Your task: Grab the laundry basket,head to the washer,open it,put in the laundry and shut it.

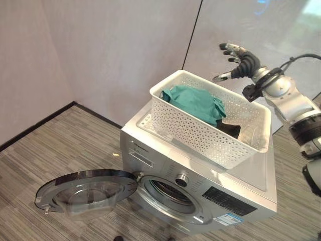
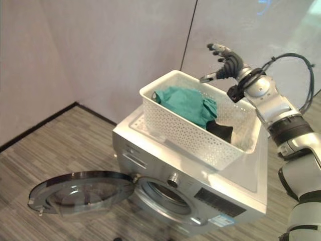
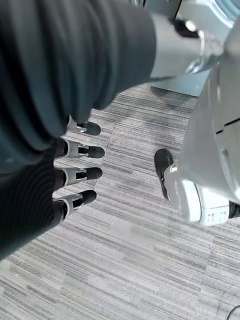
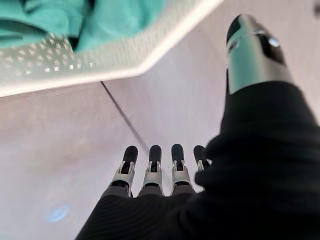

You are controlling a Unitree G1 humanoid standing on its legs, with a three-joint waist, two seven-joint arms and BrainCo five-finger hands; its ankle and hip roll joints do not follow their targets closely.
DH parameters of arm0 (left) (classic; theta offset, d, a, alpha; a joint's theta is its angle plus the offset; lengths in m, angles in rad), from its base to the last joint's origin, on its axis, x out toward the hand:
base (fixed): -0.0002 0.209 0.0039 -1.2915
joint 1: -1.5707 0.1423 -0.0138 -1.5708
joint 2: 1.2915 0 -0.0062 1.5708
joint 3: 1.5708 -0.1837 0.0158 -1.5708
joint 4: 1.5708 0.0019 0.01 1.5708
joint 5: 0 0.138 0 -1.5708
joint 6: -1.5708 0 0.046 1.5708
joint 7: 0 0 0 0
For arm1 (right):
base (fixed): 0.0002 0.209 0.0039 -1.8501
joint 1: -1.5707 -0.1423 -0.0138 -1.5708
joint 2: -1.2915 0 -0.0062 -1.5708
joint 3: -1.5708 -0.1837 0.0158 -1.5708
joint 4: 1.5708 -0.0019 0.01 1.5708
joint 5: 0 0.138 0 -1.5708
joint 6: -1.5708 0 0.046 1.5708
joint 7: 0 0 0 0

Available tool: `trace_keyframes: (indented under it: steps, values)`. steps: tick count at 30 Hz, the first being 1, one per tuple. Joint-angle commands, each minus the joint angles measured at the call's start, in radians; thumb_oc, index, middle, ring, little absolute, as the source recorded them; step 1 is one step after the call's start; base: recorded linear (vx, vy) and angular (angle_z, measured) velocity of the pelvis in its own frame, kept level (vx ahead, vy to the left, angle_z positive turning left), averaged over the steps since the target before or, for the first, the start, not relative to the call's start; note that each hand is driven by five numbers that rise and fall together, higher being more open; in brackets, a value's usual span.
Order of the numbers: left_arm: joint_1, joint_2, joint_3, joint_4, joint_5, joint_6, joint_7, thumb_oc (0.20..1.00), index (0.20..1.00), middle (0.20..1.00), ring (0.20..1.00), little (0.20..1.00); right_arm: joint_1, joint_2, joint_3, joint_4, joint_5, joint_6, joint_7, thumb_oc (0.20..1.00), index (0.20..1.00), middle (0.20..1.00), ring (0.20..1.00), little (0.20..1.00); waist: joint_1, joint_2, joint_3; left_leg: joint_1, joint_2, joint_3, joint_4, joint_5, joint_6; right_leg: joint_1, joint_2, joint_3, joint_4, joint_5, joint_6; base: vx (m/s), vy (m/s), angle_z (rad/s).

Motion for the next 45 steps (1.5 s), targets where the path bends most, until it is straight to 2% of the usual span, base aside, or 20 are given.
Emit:
trace_keyframes:
  steps: [1, 2, 5, 7, 9, 10, 11, 17, 22, 24, 26, 27, 31, 34, 37, 39, 43, 44, 45]
  values:
    - [-0.045, 0.021, -0.020, 0.038, 0.012, -0.005, -0.014, 1.000, 1.000, 1.000, 1.000, 1.000, -0.109, -0.041, 0.025, 0.052, -0.094, -0.001, -0.007, 1.000, 1.000, 1.000, 1.000, 1.000, 0.028, -0.011, 0.040, -0.006, -0.009, 0.008, 0.000, -0.031, 0.027, 0.028, -0.068, 0.019, 0.006, -0.035, 0.084, 0.00, 0.000, 0.00]
    - [-0.054, 0.024, -0.026, 0.030, 0.017, -0.005, -0.011, 1.000, 1.000, 1.000, 1.000, 1.000, -0.113, -0.008, 0.029, 0.088, -0.173, 0.006, -0.022, 1.000, 1.000, 1.000, 1.000, 1.000, 0.042, -0.018, 0.053, -0.019, -0.009, 0.002, 0.001, -0.028, 0.028, 0.021, -0.071, 0.017, 0.006, -0.030, 0.086, -0.02, -0.006, 0.03]
    - [-0.067, 0.029, -0.034, 0.028, 0.019, -0.006, -0.008, 1.000, 1.000, 1.000, 1.000, 1.000, -0.146, 0.039, 0.060, 0.148, -0.251, 0.019, -0.017, 1.000, 1.000, 1.000, 1.000, 1.000, 0.055, -0.027, 0.068, -0.039, -0.013, -0.008, 0.003, -0.023, 0.030, 0.007, -0.072, 0.014, 0.006, -0.025, 0.086, -0.04, -0.006, 0.07]
    - [-0.088, 0.040, -0.041, 0.028, 0.017, 0.000, -0.009, 1.000, 1.000, 1.000, 1.000, 1.000, -0.206, 0.096, 0.107, 0.224, -0.370, 0.043, -0.029, 1.000, 1.000, 1.000, 1.000, 1.000, 0.069, -0.036, 0.094, -0.070, -0.016, -0.021, 0.005, -0.013, 0.030, -0.014, -0.070, 0.012, 0.006, -0.017, 0.085, -0.05, -0.007, 0.16]
    - [-0.094, 0.040, -0.043, 0.030, 0.015, 0.001, -0.008, 1.000, 1.000, 1.000, 1.000, 1.000, -0.209, 0.107, 0.102, 0.228, -0.384, 0.046, -0.043, 1.000, 1.000, 1.000, 1.000, 1.000, 0.069, -0.038, 0.097, -0.075, -0.019, -0.023, 0.006, -0.013, 0.031, -0.018, -0.070, 0.013, 0.006, -0.016, 0.085, -0.01, 0.004, 0.14]
    - [-0.101, 0.040, -0.044, 0.032, 0.014, 0.002, -0.005, 1.000, 1.000, 1.000, 1.000, 1.000, -0.208, 0.117, 0.096, 0.236, -0.386, 0.045, -0.050, 0.702, 0.702, 0.702, 0.702, 0.702, 0.070, -0.038, 0.102, -0.078, -0.019, -0.025, 0.006, -0.012, 0.031, -0.021, -0.070, 0.012, 0.006, -0.014, 0.085, 0.00, 0.005, 0.04]
    - [-0.105, 0.041, -0.046, 0.034, 0.015, 0.003, -0.002, 1.000, 1.000, 1.000, 1.000, 1.000, -0.206, 0.124, 0.090, 0.237, -0.387, 0.043, -0.055, 0.200, 0.200, 0.200, 0.200, 0.200, 0.072, -0.039, 0.104, -0.082, -0.020, -0.027, 0.006, -0.011, 0.032, -0.022, -0.071, 0.010, 0.006, -0.014, 0.085, 0.01, 0.001, 0.04]
    - [-0.122, 0.041, -0.050, 0.042, 0.015, 0.005, 0.021, 1.000, 1.000, 1.000, 1.000, 1.000, -0.193, 0.120, -0.017, 0.195, -0.338, 0.046, -0.124, 0.200, 0.200, 0.200, 0.200, 0.200, 0.068, -0.042, 0.108, -0.081, -0.023, -0.030, 0.004, -0.015, 0.037, -0.022, -0.073, 0.013, 0.007, -0.013, 0.084, 0.02, 0.003, 0.00]
    - [-0.122, 0.035, -0.049, 0.031, 0.012, 0.004, 0.024, 1.000, 1.000, 1.000, 1.000, 1.000, -0.141, 0.050, -0.140, 0.088, -0.255, 0.031, -0.181, 0.200, 0.200, 0.200, 0.200, 0.200, 0.047, -0.034, 0.088, -0.053, -0.019, -0.017, 0.001, -0.029, 0.040, -0.006, -0.070, 0.021, 0.015, -0.027, 0.083, 0.04, 0.007, -0.02]
    - [-0.122, 0.033, -0.049, 0.010, 0.013, -0.002, 0.026, 1.000, 1.000, 1.000, 1.000, 1.000, -0.107, 0.011, -0.207, 0.038, -0.214, 0.013, -0.207, 0.200, 0.200, 0.200, 0.200, 0.200, 0.036, -0.026, 0.074, -0.036, -0.016, -0.010, 0.001, -0.037, 0.040, 0.006, -0.069, 0.023, 0.016, -0.035, 0.083, 0.06, 0.001, -0.05]
    - [-0.122, 0.033, -0.053, 0.001, 0.011, -0.003, 0.023, 1.000, 1.000, 1.000, 1.000, 1.000, -0.097, 0.001, -0.225, 0.027, -0.204, 0.009, -0.214, 0.200, 0.200, 0.200, 0.200, 0.200, 0.035, -0.023, 0.069, -0.029, -0.016, -0.009, 0.001, -0.040, 0.039, 0.011, -0.068, 0.024, 0.016, -0.039, 0.083, 0.05, -0.005, -0.08]
    - [-0.127, 0.030, -0.065, -0.023, 0.010, -0.008, 0.019, 1.000, 1.000, 1.000, 1.000, 1.000, -0.072, -0.012, -0.267, -0.002, -0.193, 0.001, -0.231, 0.200, 0.200, 0.200, 0.200, 0.200, 0.027, -0.012, 0.052, -0.012, -0.013, -0.003, 0.001, -0.046, 0.039, 0.026, -0.068, 0.026, 0.015, -0.047, 0.082, 0.06, -0.007, -0.10]
    - [-0.128, 0.024, -0.092, -0.076, 0.003, -0.016, 0.012, 1.000, 1.000, 1.000, 1.000, 1.000, -0.053, -0.008, -0.321, -0.016, -0.166, -0.008, -0.266, 0.200, 0.200, 0.200, 0.200, 0.200, 0.025, 0.001, 0.039, 0.000, -0.010, -0.002, 0.002, -0.051, 0.039, 0.040, -0.066, 0.023, 0.013, -0.055, 0.081, 0.03, -0.008, -0.10]
    - [-0.117, 0.035, -0.125, -0.182, -0.009, -0.029, -0.004, 1.000, 1.000, 1.000, 1.000, 1.000, -0.065, 0.000, -0.362, 0.007, -0.138, -0.018, -0.316, 0.200, 0.200, 0.200, 0.200, 0.200, 0.028, 0.016, 0.029, 0.008, -0.009, -0.001, 0.003, -0.056, 0.040, 0.049, -0.065, 0.021, 0.011, -0.060, 0.080, 0.00, -0.001, 0.01]
    - [-0.105, 0.065, -0.165, -0.351, -0.028, -0.038, -0.007, 1.000, 1.000, 1.000, 1.000, 1.000, -0.089, 0.059, -0.445, 0.042, -0.046, -0.054, -0.405, 0.200, 0.200, 0.200, 0.200, 0.200, 0.038, 0.037, 0.021, 0.012, -0.011, -0.006, 0.005, -0.059, 0.042, 0.057, -0.066, 0.019, 0.008, -0.064, 0.079, 0.00, 0.000, 0.00]
    - [-0.085, 0.094, -0.171, -0.438, -0.051, -0.036, -0.018, 1.000, 1.000, 1.000, 1.000, 1.000, -0.108, 0.080, -0.462, 0.058, 0.003, -0.069, -0.422, 0.200, 0.200, 0.200, 0.200, 0.200, 0.041, 0.044, 0.016, 0.014, -0.010, -0.007, 0.006, -0.060, 0.043, 0.059, -0.066, 0.020, 0.007, -0.066, 0.079, 0.00, 0.000, 0.00]
    - [-0.038, 0.170, -0.165, -0.699, -0.137, -0.045, -0.041, 1.000, 1.000, 1.000, 1.000, 1.000, -0.163, 0.159, -0.535, 0.109, 0.201, -0.155, -0.480, 0.200, 0.200, 0.200, 0.200, 0.200, 0.061, 0.062, 0.007, 0.020, -0.013, -0.013, 0.008, -0.064, 0.046, 0.067, -0.067, 0.017, 0.007, -0.071, 0.079, 0.00, 0.001, -0.01]
    - [-0.019, 0.193, -0.153, -0.778, -0.159, -0.043, -0.046, 1.000, 1.000, 1.000, 1.000, 1.000, -0.185, 0.180, -0.567, 0.099, 0.233, -0.184, -0.509, 0.200, 0.200, 0.200, 0.200, 0.200, 0.065, 0.067, 0.006, 0.028, -0.012, -0.015, 0.011, -0.074, 0.045, 0.076, -0.065, 0.017, 0.009, -0.079, 0.079, 0.00, 0.000, 0.00]
    - [-0.008, 0.204, -0.144, -0.801, -0.164, -0.036, -0.049, 1.000, 1.000, 1.000, 1.000, 1.000, -0.187, 0.187, -0.572, 0.093, 0.222, -0.183, -0.509, 0.200, 0.200, 0.200, 0.200, 0.200, 0.064, 0.065, 0.005, 0.026, -0.014, -0.016, 0.009, -0.067, 0.046, 0.075, -0.066, 0.016, 0.007, -0.074, 0.078, 0.00, 0.000, 0.00]
